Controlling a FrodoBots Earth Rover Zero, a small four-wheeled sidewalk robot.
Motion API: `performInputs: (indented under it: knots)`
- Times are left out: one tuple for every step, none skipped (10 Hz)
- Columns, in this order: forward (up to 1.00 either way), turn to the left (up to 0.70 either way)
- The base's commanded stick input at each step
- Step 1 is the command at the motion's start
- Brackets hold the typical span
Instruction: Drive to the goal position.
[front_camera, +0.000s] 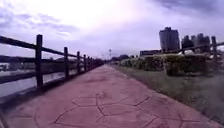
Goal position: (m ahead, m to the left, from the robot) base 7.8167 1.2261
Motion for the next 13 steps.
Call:
performInputs:
  knots:
    - [1.00, 0.00]
    - [1.00, 0.00]
    - [1.00, 0.30]
    - [1.00, 0.29]
    - [1.00, 0.09]
    - [1.00, 0.00]
    - [1.00, 0.00]
    - [1.00, 0.00]
    - [1.00, 0.00]
    - [1.00, 0.00]
    - [1.00, 0.00]
    - [1.00, 0.00]
    - [1.00, 0.00]
